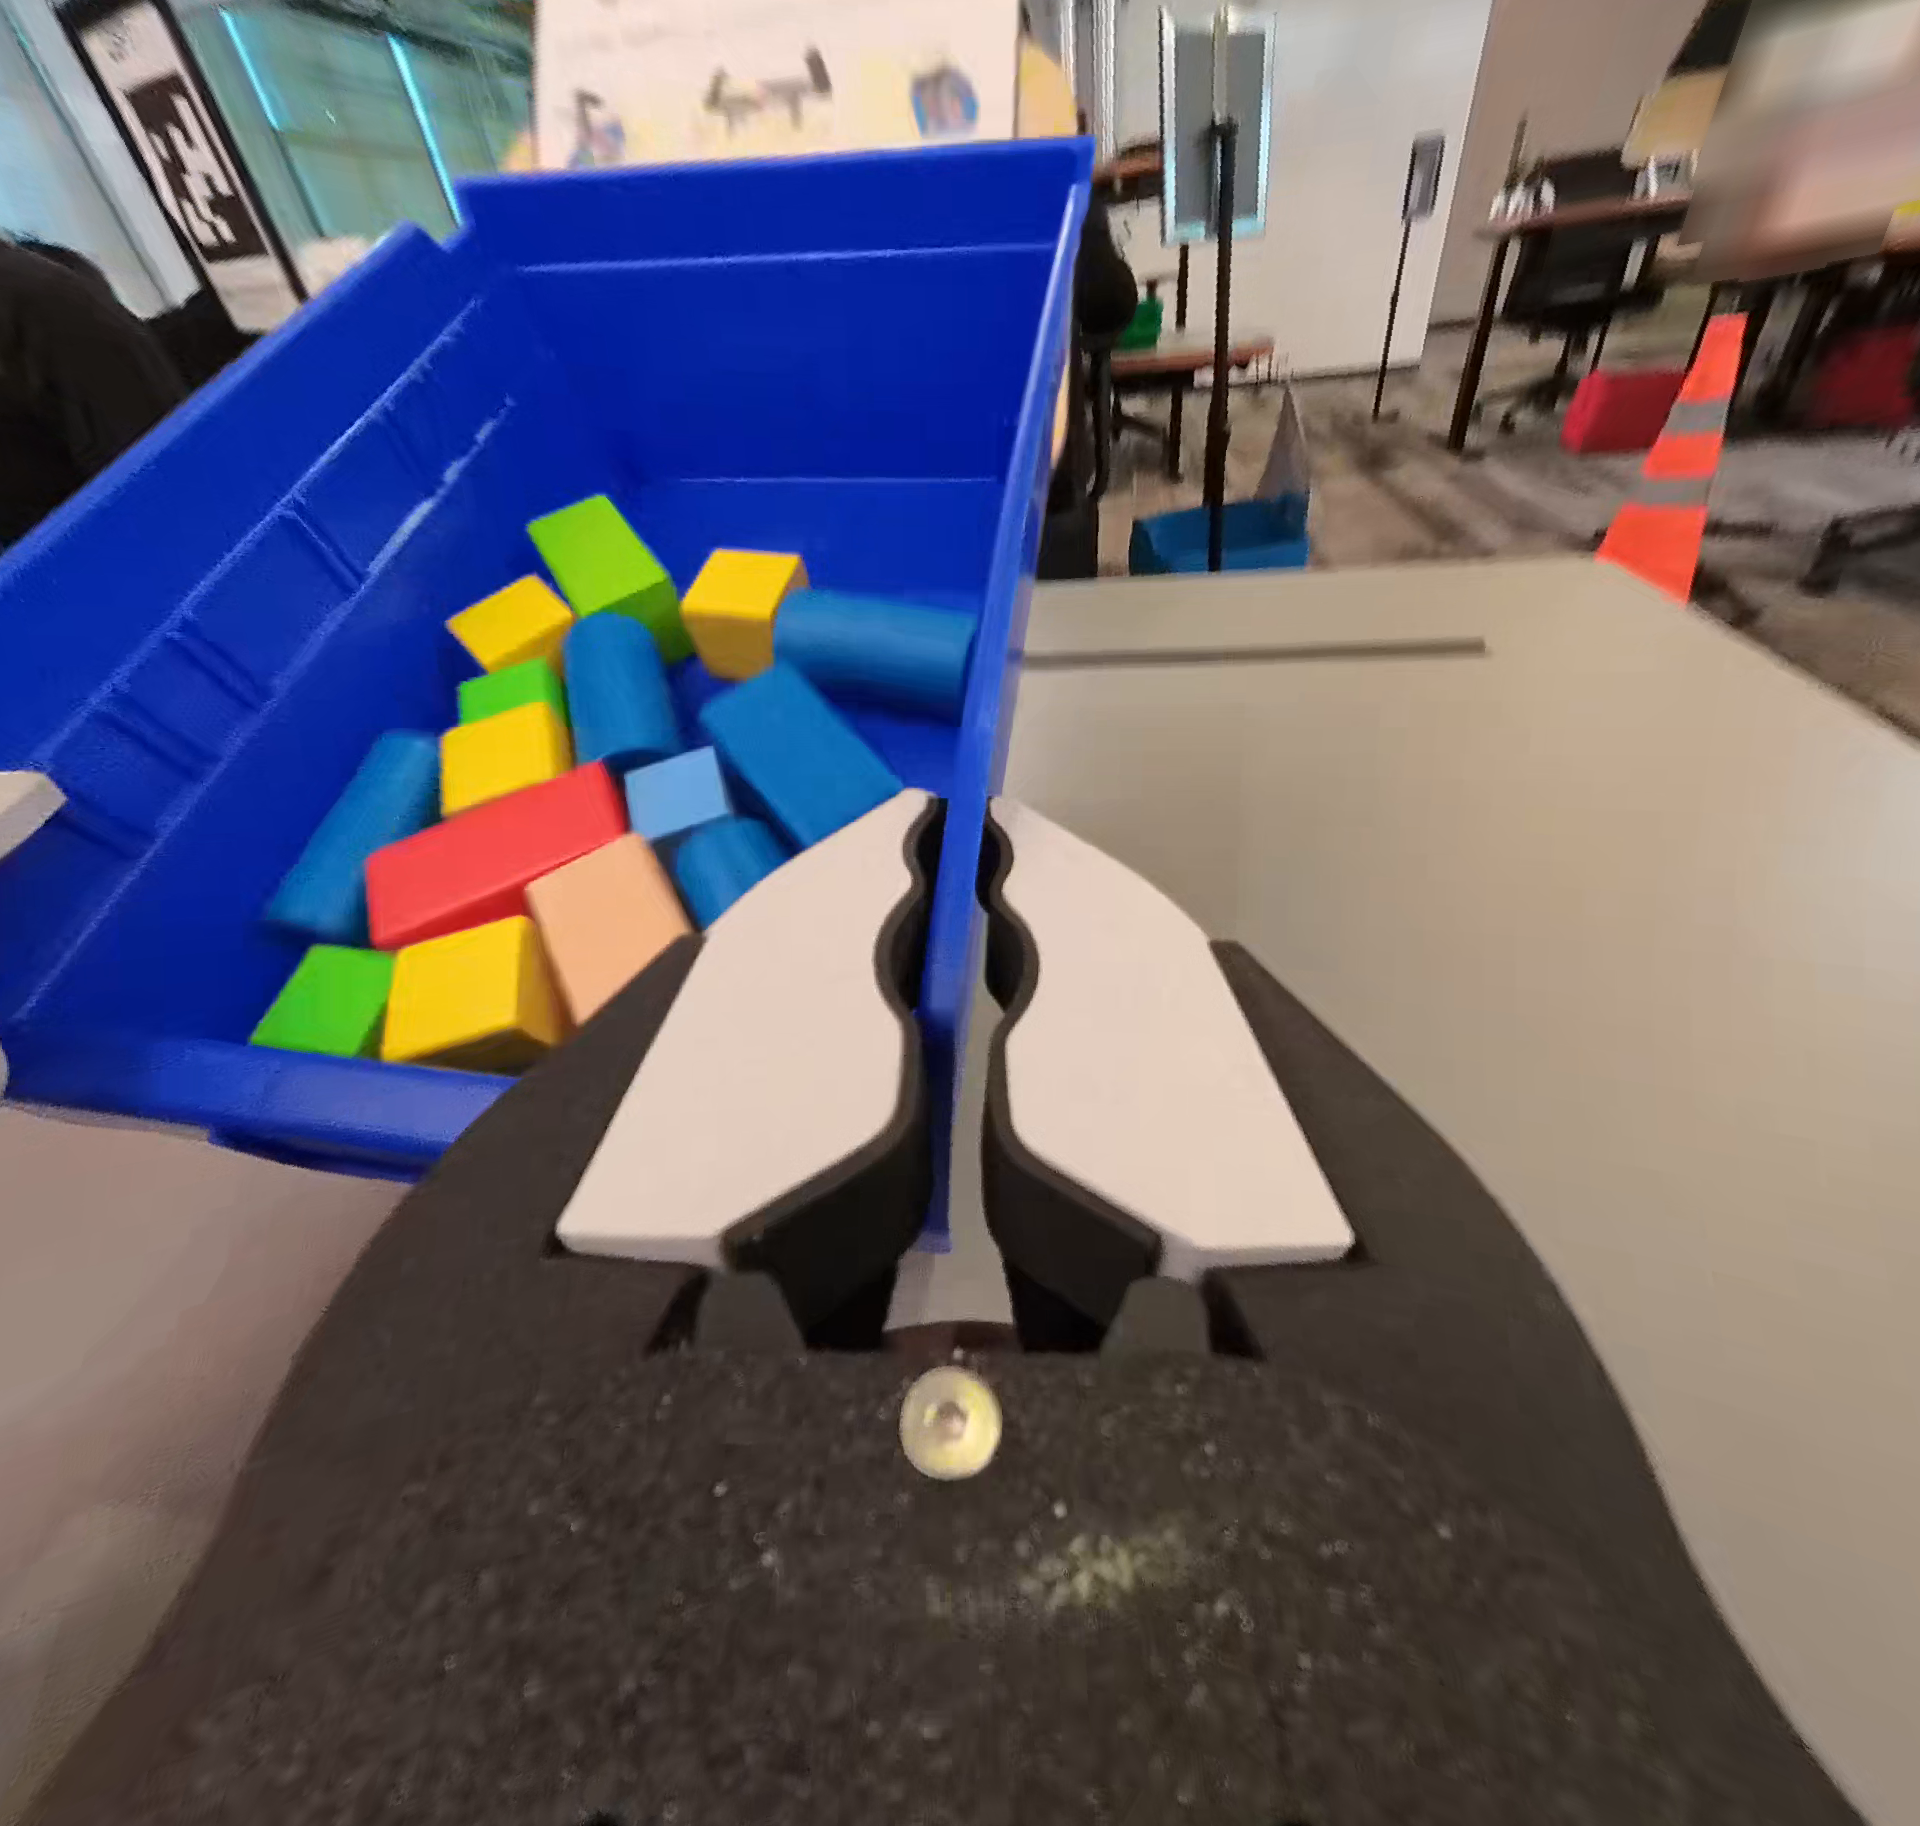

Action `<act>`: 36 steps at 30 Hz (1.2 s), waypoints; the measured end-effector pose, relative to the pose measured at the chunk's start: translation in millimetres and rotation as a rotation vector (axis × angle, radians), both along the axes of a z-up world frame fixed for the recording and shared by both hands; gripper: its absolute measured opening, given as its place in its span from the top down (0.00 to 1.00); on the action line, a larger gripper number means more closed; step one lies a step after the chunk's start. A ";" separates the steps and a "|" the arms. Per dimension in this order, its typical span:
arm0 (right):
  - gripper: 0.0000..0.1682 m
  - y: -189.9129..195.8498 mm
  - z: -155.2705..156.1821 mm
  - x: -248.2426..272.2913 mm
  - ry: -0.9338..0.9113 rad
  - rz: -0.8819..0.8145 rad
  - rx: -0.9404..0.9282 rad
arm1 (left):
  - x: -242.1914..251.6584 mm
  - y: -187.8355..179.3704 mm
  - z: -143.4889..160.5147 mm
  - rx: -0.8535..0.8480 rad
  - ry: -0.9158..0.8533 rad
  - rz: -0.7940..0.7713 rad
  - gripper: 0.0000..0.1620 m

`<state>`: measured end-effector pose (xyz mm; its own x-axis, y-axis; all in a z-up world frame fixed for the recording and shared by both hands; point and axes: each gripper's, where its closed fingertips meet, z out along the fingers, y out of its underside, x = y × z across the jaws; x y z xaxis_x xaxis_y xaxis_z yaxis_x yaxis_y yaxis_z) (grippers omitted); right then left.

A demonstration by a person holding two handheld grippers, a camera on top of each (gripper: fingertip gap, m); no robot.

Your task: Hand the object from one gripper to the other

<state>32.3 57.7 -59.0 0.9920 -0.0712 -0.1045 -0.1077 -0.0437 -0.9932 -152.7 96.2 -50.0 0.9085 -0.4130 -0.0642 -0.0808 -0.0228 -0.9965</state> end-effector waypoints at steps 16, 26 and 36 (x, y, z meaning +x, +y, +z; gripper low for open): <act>0.97 24.9 -8.6 1.4 0.054 0.026 -0.561 | 7.5 44.4 11.1 -0.480 0.260 -0.053 0.98; 0.96 45.9 -7.1 -2.8 0.033 0.040 -0.630 | 1.5 57.1 17.7 -0.515 0.314 -0.017 0.98; 0.97 58.1 26.3 -28.2 -0.292 -0.021 -0.671 | -18.3 70.5 -26.2 -0.649 0.017 -0.054 0.97</act>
<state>4.1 115.7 -32.6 0.9705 -0.0465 0.2366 0.1496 -0.6536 -0.7419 -171.0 166.6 -76.2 0.8863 -0.4179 0.1994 -0.1144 -0.6150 -0.7802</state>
